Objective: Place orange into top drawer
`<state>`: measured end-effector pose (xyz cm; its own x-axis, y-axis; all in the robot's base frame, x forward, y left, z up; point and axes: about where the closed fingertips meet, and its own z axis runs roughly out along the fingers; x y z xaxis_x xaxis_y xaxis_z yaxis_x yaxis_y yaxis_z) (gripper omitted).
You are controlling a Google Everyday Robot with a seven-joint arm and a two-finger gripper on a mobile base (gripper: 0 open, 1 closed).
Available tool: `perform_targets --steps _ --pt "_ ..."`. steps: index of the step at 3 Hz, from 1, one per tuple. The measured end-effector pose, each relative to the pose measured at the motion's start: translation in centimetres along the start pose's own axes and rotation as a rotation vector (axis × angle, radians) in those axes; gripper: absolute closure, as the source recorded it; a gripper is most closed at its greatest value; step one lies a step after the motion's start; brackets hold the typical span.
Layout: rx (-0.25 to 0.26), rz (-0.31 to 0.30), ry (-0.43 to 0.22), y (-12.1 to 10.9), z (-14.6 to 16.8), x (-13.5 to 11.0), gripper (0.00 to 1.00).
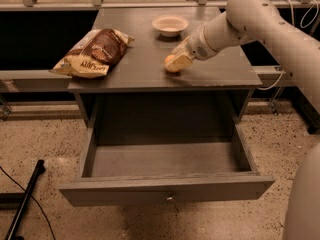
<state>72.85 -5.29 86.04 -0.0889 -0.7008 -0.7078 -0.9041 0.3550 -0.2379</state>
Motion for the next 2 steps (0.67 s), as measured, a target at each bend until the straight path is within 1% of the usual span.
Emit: perform_targets --steps 1,2 --pt "-0.003 0.001 -0.016 0.0 -0.1 -0.2 1.00" --pt "-0.030 0.007 -0.169 0.0 -1.1 -1.7 1.00"
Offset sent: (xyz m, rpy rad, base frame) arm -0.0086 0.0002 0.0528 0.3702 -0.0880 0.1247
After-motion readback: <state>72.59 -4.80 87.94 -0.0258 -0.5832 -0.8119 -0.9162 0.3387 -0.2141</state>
